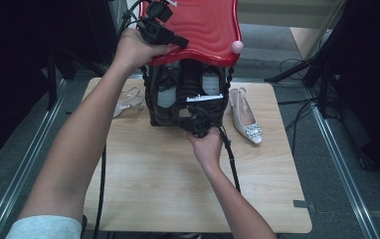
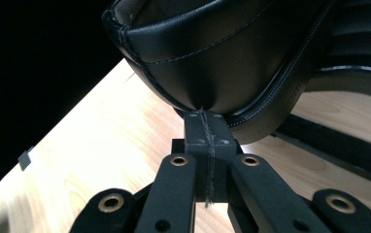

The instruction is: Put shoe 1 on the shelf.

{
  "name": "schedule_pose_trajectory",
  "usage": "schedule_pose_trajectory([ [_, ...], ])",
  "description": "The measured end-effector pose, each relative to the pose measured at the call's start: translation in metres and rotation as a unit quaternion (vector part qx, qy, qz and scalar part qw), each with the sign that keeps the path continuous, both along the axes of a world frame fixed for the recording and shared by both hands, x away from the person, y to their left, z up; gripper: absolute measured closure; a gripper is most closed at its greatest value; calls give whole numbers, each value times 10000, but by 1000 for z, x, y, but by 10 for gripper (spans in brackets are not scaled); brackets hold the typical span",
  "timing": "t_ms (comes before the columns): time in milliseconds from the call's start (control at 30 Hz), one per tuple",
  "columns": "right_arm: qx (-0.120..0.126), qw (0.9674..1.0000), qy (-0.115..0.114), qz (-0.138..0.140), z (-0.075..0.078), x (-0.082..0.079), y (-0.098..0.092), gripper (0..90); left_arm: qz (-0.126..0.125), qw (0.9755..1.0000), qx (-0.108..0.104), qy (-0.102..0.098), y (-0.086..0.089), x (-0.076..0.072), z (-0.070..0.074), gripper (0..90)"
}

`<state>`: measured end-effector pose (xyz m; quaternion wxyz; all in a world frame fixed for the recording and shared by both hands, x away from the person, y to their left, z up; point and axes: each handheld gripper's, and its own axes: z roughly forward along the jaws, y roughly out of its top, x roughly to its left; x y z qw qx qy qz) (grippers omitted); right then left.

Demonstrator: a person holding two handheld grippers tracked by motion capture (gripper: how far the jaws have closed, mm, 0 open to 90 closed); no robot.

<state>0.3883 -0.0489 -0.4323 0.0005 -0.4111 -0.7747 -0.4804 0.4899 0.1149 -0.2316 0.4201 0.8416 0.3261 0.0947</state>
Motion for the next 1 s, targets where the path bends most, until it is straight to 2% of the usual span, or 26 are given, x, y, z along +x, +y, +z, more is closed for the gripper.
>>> schedule_pose_trajectory([
  [233,-92,9999,-24,-55,4,9,6,900,10,10000,-15,4,0,0,0,899],
  [500,-59,9996,-13,-258,11,30,16,900,22,10000,-27,0,0,0,0,900],
  [667,71,9993,51,-376,13,42,18,900,57,10000,5,-77,-2,-2,-1,900],
  [767,-67,9983,78,-580,13,46,18,900,117,9999,-17,-120,-2,-4,-1,900],
  [800,-93,9983,101,-560,11,47,17,900,122,9999,-31,-104,-1,-4,-1,900],
  [933,108,9987,192,-450,7,43,9,900,218,9997,-78,0,-1,-5,0,891],
  [1000,139,9991,174,-352,7,38,6,893,265,9996,-123,61,0,-5,1,842],
])
